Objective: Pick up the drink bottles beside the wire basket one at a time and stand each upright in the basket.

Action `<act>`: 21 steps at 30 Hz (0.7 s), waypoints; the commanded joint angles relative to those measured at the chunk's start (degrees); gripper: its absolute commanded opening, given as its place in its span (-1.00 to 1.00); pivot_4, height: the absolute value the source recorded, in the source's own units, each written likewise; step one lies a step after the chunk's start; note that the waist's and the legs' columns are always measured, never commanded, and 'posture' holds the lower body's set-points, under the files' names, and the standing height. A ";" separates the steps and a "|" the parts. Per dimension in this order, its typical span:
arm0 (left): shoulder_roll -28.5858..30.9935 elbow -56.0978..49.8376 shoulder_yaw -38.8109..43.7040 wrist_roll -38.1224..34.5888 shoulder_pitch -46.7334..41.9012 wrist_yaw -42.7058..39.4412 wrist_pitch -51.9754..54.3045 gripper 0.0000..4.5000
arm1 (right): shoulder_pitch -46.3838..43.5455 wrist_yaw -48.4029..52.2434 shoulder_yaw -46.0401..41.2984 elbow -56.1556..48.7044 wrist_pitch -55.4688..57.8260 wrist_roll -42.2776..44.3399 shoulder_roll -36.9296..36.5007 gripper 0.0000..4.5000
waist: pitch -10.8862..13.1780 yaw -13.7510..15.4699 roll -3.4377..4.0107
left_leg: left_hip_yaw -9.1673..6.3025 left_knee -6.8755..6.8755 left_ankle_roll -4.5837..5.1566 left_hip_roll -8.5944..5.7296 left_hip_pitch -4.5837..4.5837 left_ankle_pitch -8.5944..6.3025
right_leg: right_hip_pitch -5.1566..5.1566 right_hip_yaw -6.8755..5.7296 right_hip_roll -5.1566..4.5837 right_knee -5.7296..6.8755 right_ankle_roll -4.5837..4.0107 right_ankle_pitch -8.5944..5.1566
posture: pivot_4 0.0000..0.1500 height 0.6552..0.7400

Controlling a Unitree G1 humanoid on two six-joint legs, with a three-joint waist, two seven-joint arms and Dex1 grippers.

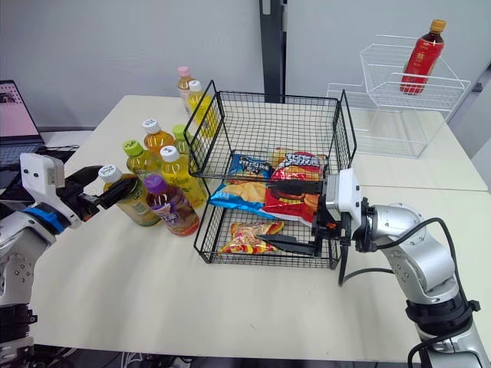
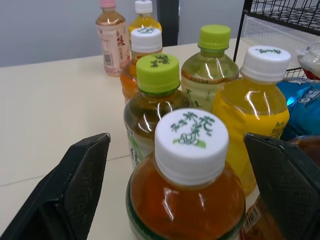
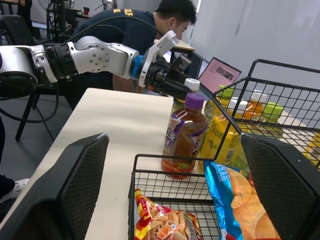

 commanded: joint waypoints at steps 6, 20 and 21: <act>0.58 0.88 0.65 1.20 -0.97 -1.37 -1.64 -0.07 | 0.21 -0.89 -1.73 -2.48 -0.49 1.14 -0.44 1.00 | 0.01 -0.01 0.00 | 0.00 0.00 0.00 0.00 0.00 0.00 | -0.01 0.00 0.00 0.00 0.00 0.00 | 1.00 1.00; 4.56 -6.18 8.23 -3.93 1.67 -4.48 2.20 -0.40 | 0.17 -0.45 -1.40 -2.73 -1.28 1.13 -0.14 1.00 | 0.33 -0.08 -0.28 | -0.01 -0.01 0.00 0.00 -0.02 0.00 | -0.03 -0.01 0.00 -0.01 0.00 0.00 | 1.00 1.00; 5.74 -7.04 9.32 -4.85 1.53 -4.79 3.34 -0.40 | 0.15 -0.51 -1.45 -2.77 -1.30 1.22 -0.04 1.00 | 0.42 -0.07 -0.38 | -0.03 -0.01 -0.01 0.00 -0.03 0.01 | -0.03 -0.03 0.00 0.00 0.00 0.00 | 1.00 1.00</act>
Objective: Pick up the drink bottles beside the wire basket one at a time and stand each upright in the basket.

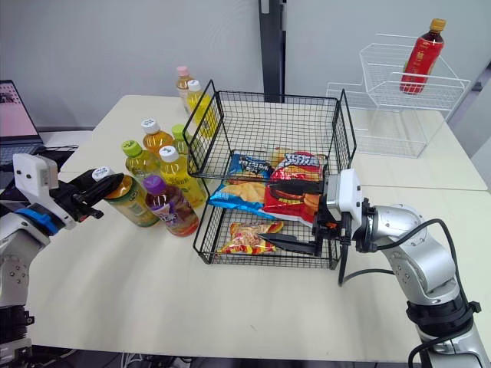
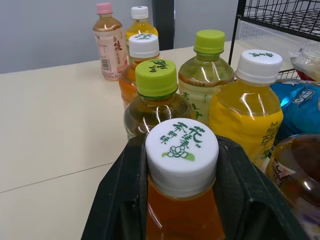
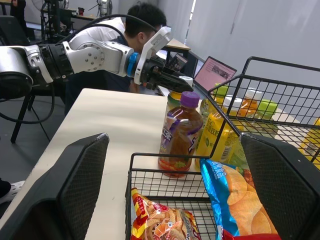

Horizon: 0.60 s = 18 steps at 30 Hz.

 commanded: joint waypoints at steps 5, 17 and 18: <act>10.91 -7.73 10.26 -9.09 -3.01 -3.95 8.69 -0.40 | 0.28 -0.79 -1.84 -3.52 -0.85 1.97 0.42 1.00 | 0.25 0.03 -0.26 | -0.03 0.02 -0.01 0.00 -0.11 0.00 | -0.02 -0.03 -0.01 -0.10 0.00 0.00 | 1.00 1.00; 22.44 4.88 0.69 -15.90 -34.63 -8.43 17.16 -0.40 | 3.66 -7.70 -6.67 -7.74 -0.65 2.94 0.06 1.00 | 0.36 0.51 -0.33 | -0.18 0.13 -0.02 0.00 -0.37 0.02 | -0.08 -0.24 0.01 -0.15 0.02 0.00 | 1.00 1.00; 21.85 6.24 -1.60 -15.60 -38.97 -8.58 17.43 -0.40 | 4.21 -8.41 -7.33 -8.31 -0.70 2.99 -0.02 1.00 | 0.37 0.68 -0.35 | -0.18 0.14 -0.02 -0.02 -0.38 0.02 | -0.07 -0.23 0.01 -0.13 0.02 0.00 | 1.00 1.00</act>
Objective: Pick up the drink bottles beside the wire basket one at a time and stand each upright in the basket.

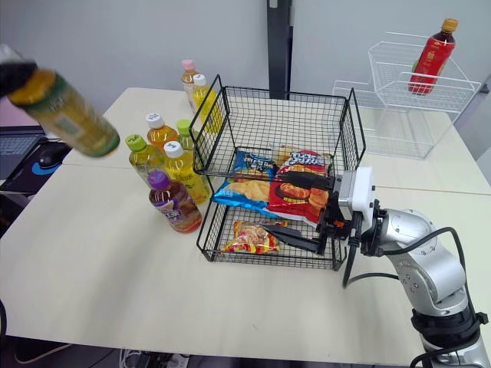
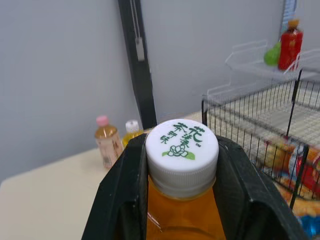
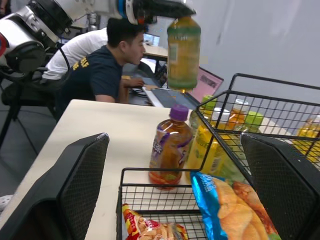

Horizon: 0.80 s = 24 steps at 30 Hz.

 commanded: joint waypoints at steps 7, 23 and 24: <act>-10.73 15.81 -19.47 7.43 -37.81 -3.56 -4.57 -0.40 | 4.97 -8.96 -7.28 -7.32 -1.17 -0.31 0.31 1.00 | 0.01 0.81 -0.04 | -0.11 0.37 0.00 -0.01 -0.18 0.02 | -0.01 -0.11 0.06 0.19 0.04 -0.02 | 1.00 1.00; -47.02 54.90 -30.11 28.15 -57.12 -6.16 -32.86 -0.40 | 5.72 -24.27 -7.37 -12.16 0.31 -6.46 4.02 1.00 | 0.11 -0.06 0.12 | -0.11 0.72 0.02 0.00 -0.51 0.04 | -0.23 -0.09 0.09 0.26 0.19 0.06 | 1.00 1.00; -48.75 57.28 -29.92 29.04 -57.72 -5.12 -34.05 -0.40 | 5.48 -25.05 -7.36 -12.25 0.41 -6.78 4.26 1.00 | 0.12 -0.09 0.13 | -0.11 0.72 0.02 0.00 -0.53 0.04 | -0.26 -0.09 0.09 0.27 0.19 0.06 | 1.00 1.00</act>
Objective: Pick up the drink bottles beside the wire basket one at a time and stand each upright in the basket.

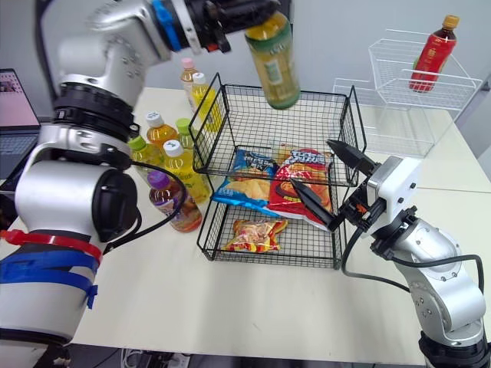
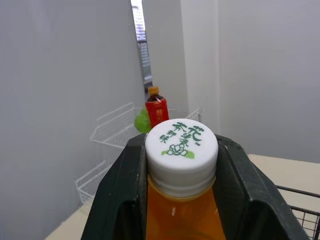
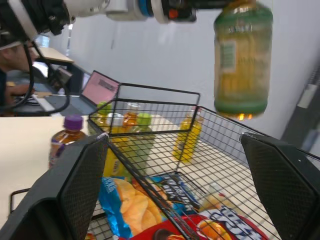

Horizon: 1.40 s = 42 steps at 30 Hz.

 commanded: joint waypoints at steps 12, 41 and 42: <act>-12.82 13.65 3.62 8.27 -7.22 10.38 -12.55 -0.40 | -0.82 -6.10 0.75 -3.27 0.41 -3.43 0.92 1.00 | 0.04 -0.29 0.06 | 0.06 0.02 0.00 0.00 -0.04 0.00 | -0.07 0.06 0.00 0.03 0.02 -0.01 | 1.00 1.00; 5.86 -9.66 16.99 -1.36 4.92 -1.86 2.93 1.00 | -6.69 5.45 4.24 0.87 3.22 3.72 -3.62 1.00 | 0.03 -0.75 0.11 | 0.09 0.15 -0.02 0.00 0.08 0.03 | -0.04 0.12 0.02 0.24 0.00 0.00 | 1.00 1.00; 7.67 -13.68 17.72 -2.36 7.18 -1.04 5.21 1.00 | -8.18 7.08 4.77 1.86 3.99 5.30 -3.96 1.00 | 0.03 -0.82 0.11 | 0.08 0.15 -0.01 0.00 0.07 0.03 | -0.04 0.12 0.02 0.24 -0.01 0.01 | 1.00 1.00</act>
